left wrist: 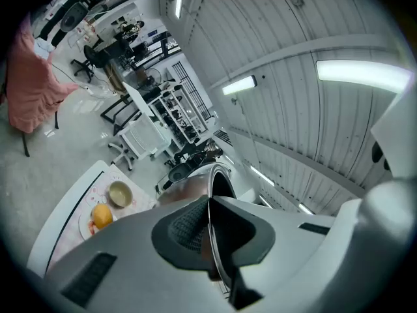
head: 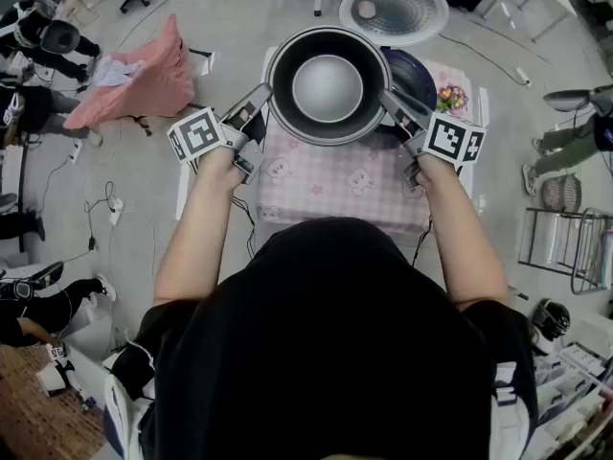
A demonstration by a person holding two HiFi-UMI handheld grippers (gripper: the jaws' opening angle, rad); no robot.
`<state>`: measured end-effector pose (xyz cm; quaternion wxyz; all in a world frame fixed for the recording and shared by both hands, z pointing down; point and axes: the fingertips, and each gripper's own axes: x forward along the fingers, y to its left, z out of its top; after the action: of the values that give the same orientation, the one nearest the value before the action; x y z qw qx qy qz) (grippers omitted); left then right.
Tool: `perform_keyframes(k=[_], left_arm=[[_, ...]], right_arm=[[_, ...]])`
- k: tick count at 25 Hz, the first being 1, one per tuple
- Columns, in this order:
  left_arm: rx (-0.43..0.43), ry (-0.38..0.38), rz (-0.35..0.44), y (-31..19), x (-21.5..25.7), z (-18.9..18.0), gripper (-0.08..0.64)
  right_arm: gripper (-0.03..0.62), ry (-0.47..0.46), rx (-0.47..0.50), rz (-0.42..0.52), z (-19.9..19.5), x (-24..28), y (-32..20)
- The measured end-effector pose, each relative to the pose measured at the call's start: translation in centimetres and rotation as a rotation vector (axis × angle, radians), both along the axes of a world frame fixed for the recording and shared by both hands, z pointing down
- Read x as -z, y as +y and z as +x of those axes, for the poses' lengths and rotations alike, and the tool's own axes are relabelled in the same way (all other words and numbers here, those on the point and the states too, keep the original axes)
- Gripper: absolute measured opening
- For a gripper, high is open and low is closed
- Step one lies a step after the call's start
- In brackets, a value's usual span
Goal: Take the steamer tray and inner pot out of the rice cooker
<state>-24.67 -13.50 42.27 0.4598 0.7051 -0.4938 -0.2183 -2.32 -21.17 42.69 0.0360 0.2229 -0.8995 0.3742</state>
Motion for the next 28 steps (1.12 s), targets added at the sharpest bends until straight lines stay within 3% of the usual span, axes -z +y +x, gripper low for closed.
perform_keyframes(k=[7, 11, 18, 24, 28], left_arm=[[0.020, -0.039, 0.040, 4.2, -0.6, -3.4, 0.034], [0.055, -0.015, -0.009, 6.6, -2.6, -4.7, 0.034], [0.051, -0.032, -0.025, 10.0, -5.0, -5.8, 0.034], [0.069, 0.021, -0.119, 12.3, -9.1, -5.7, 0.034], [0.047, 0.012, -0.130, 13.4, -11.2, -6.3, 0.034]], right_arm=[[0.055, 0.010, 0.066, -0.027, -3.7, -1.3, 3.8], [0.057, 0.022, 0.095, -0.056, -5.1, -3.1, 5.8], [0.056, 0.054, 0.128, -0.100, -6.3, -5.7, 9.2], [0.057, 0.097, 0.142, -0.162, -6.4, -9.7, 11.3], [0.057, 0.125, 0.144, -0.196, -6.8, -12.0, 12.4]])
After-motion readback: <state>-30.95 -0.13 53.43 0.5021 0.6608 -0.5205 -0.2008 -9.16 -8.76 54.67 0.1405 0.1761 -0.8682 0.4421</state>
